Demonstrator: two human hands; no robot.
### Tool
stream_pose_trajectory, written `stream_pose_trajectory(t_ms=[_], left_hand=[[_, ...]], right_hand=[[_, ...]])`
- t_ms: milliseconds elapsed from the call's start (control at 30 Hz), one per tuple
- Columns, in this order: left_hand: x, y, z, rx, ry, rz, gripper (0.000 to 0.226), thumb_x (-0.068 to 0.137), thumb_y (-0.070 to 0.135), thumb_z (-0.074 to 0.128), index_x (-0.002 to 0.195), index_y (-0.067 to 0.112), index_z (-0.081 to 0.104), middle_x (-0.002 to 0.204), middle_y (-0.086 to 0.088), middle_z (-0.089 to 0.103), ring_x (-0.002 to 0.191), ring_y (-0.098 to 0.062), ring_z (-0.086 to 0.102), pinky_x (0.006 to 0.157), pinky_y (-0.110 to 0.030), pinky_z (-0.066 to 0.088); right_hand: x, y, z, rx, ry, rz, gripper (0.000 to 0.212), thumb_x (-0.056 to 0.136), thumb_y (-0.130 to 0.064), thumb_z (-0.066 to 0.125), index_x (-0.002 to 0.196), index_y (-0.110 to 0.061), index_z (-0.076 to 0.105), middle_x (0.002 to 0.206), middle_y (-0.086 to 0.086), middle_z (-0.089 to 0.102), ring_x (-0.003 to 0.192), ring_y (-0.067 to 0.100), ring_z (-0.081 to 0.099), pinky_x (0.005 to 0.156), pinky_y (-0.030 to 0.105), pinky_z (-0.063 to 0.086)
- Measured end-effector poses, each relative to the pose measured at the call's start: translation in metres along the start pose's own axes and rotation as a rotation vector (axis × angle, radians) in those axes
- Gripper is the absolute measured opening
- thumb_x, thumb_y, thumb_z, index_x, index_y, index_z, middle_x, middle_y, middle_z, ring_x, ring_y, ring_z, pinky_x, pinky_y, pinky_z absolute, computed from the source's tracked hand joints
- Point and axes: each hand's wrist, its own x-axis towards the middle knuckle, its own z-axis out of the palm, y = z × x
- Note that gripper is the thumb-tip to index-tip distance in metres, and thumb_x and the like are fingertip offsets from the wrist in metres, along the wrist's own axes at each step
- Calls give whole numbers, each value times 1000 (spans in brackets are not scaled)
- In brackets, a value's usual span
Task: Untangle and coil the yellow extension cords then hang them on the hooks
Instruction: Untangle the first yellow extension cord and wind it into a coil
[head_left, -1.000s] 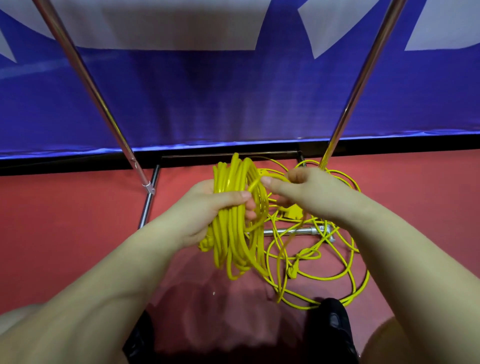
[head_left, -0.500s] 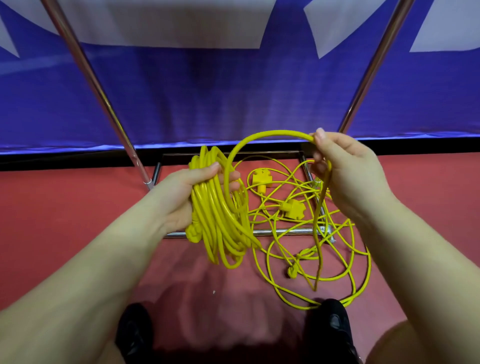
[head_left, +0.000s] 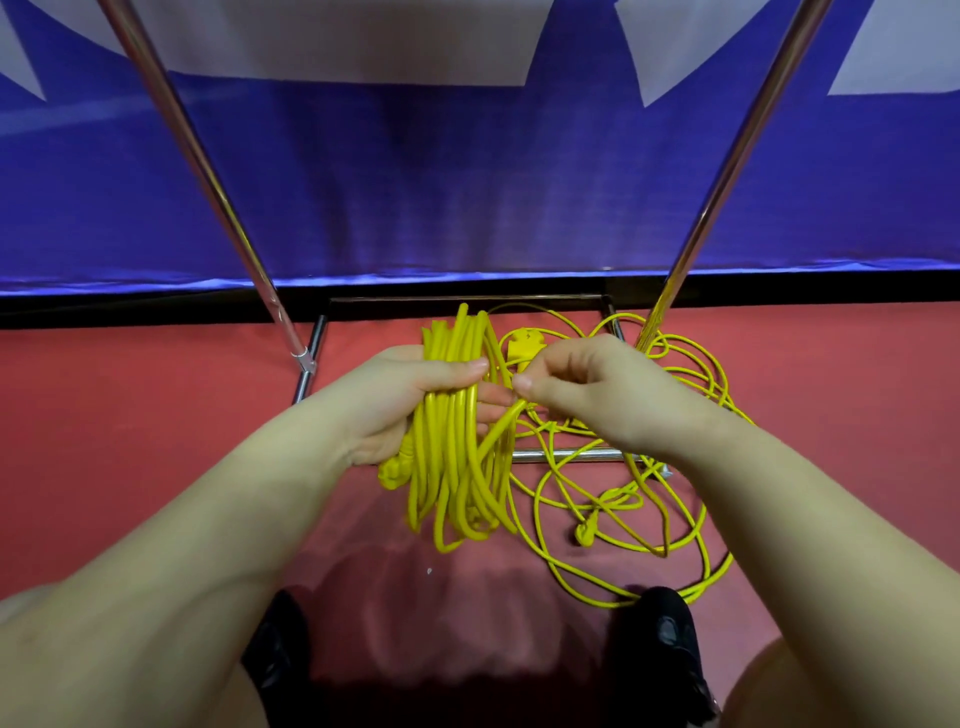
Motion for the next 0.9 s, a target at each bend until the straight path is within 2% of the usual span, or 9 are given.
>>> stream_pose_trajectory(t_ms=[100, 167, 267, 400, 500, 600, 700, 800, 900], left_hand=[[0, -2, 2, 3, 15, 0, 20, 69, 14, 63, 87, 6, 65, 85, -21, 70, 75, -30, 69, 72, -43, 56], [1, -3, 2, 12, 26, 4, 20, 66, 12, 64, 84, 5, 65, 73, -15, 70, 61, -23, 69, 61, -40, 57], [1, -2, 2, 28, -13, 2, 17, 65, 9, 64, 81, 4, 65, 70, -14, 70, 57, -21, 68, 56, -35, 58], [-3, -4, 6, 146, -73, -3, 11, 79, -1, 57, 78, 7, 65, 67, -9, 71, 54, -15, 67, 54, -29, 57], [-4, -6, 7, 177, -67, 25, 11, 82, -3, 56, 79, 5, 63, 62, -4, 69, 52, -13, 65, 53, -27, 56], [-3, -1, 1, 119, -29, 82, 5, 75, 3, 59, 79, 6, 61, 60, -3, 67, 52, -12, 64, 51, -26, 55], [-4, 9, -7, 63, 23, 123, 14, 66, 11, 60, 80, 8, 60, 60, -1, 66, 52, -11, 64, 54, -27, 55], [-4, 15, -15, 95, 53, 119, 8, 72, 9, 59, 78, 5, 60, 59, -2, 67, 51, -11, 65, 51, -26, 56], [-2, 13, -22, 127, 56, 74, 5, 82, 5, 56, 82, 3, 60, 62, -4, 70, 55, -14, 67, 48, -27, 55]], right_hand=[[-1, 0, 3, 69, -6, 60, 17, 87, -27, 62, 73, -19, 60, 57, -5, 47, 53, 7, 39, 54, 21, 34], [0, -1, 2, 269, -49, 125, 2, 87, -17, 63, 86, -16, 61, 59, -6, 54, 57, 8, 47, 60, 22, 40], [1, -1, -1, 444, -106, 163, 18, 84, 1, 61, 90, -14, 55, 69, 3, 64, 71, 19, 59, 73, 30, 46], [4, 1, 2, 233, 60, 85, 26, 78, -6, 72, 80, -19, 50, 65, -3, 65, 59, 12, 60, 65, 30, 49], [3, 1, 0, 35, 129, 106, 29, 75, -30, 75, 82, -16, 51, 69, -3, 60, 60, 14, 58, 64, 29, 48], [-1, 3, -5, -268, -135, 347, 43, 84, -54, 56, 91, -11, 57, 82, 1, 60, 77, 16, 57, 70, 28, 41], [-3, 14, -5, -464, -314, 395, 23, 92, -38, 52, 94, -16, 56, 93, 3, 63, 83, 17, 56, 65, 25, 40], [1, 21, -10, -381, -82, 301, 7, 93, -27, 54, 96, -20, 53, 87, 3, 70, 77, 18, 63, 62, 26, 43], [4, 14, -16, 129, 278, 116, 13, 88, -19, 62, 82, -23, 51, 66, -2, 64, 52, 9, 59, 52, 20, 45]])
